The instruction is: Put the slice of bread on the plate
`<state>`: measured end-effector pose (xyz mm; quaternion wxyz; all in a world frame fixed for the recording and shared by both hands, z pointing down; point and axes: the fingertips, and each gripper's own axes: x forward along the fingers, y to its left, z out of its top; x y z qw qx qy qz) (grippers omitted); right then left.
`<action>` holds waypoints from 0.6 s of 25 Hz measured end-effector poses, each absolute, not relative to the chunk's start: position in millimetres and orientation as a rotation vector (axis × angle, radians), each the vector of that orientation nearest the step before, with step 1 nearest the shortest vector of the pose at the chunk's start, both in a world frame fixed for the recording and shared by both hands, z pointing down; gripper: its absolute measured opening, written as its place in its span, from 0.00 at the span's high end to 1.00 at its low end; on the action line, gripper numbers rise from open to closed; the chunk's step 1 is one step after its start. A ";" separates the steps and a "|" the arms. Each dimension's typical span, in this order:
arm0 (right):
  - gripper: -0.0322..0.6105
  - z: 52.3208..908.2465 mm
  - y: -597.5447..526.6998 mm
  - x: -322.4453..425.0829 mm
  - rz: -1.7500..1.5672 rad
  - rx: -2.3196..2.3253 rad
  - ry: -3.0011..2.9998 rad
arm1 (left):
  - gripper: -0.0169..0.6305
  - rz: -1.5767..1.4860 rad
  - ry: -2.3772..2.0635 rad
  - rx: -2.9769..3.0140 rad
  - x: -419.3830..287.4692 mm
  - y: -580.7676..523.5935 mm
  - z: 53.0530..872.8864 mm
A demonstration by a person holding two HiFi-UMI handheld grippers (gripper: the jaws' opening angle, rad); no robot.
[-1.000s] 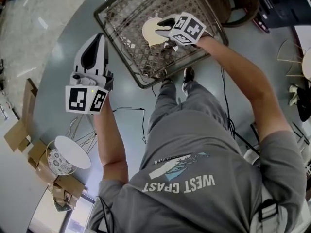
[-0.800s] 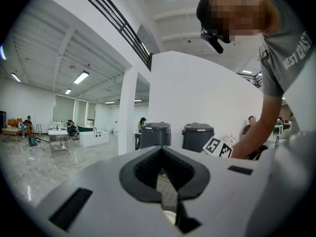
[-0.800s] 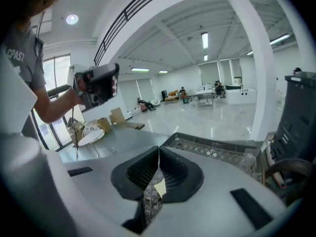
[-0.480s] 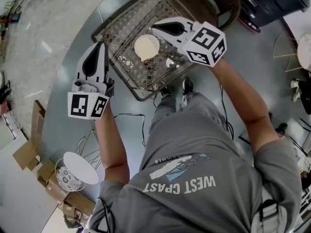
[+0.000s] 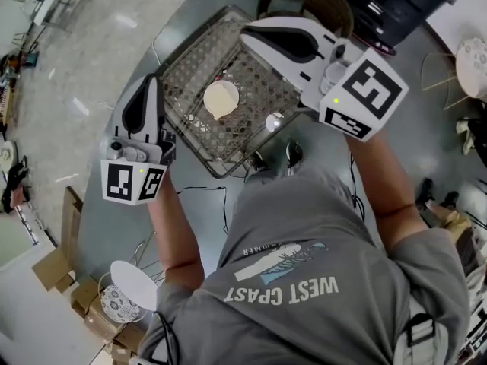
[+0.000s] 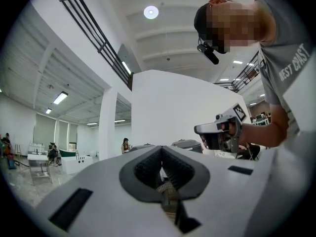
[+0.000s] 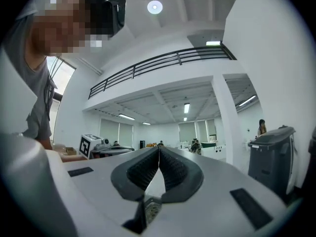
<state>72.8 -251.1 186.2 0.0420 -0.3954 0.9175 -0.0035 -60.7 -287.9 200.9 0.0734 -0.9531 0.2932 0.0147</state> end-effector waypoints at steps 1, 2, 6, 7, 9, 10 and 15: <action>0.94 176.4 -244.6 81.2 0.002 -1.226 2.789 | 0.96 0.055 0.868 -2.855 -54.6 -284.1 196.1; 0.94 167.8 -238.3 90.1 0.013 -1.248 2.772 | 0.96 0.065 0.854 -2.848 -48.4 -280.3 191.4; 0.94 137.9 -216.6 122.1 0.051 -1.358 2.727 | 0.96 0.106 0.799 -2.817 -27.7 -267.6 169.0; 0.94 131.2 -213.1 128.7 0.063 -1.381 2.718 | 0.96 0.116 0.787 -2.811 -23.6 -265.7 163.2; 0.94 119.0 -208.7 141.9 0.090 -1.419 2.700 | 0.96 0.136 0.764 -2.802 -13.9 -264.5 152.4; 0.94 113.6 -207.0 149.5 0.103 -1.434 2.690 | 0.96 0.144 0.750 -2.798 -7.2 -264.6 147.6; 0.94 89.3 -215.3 207.0 0.164 -1.476 2.654 | 0.96 0.162 0.702 -2.781 50.7 -281.0 128.5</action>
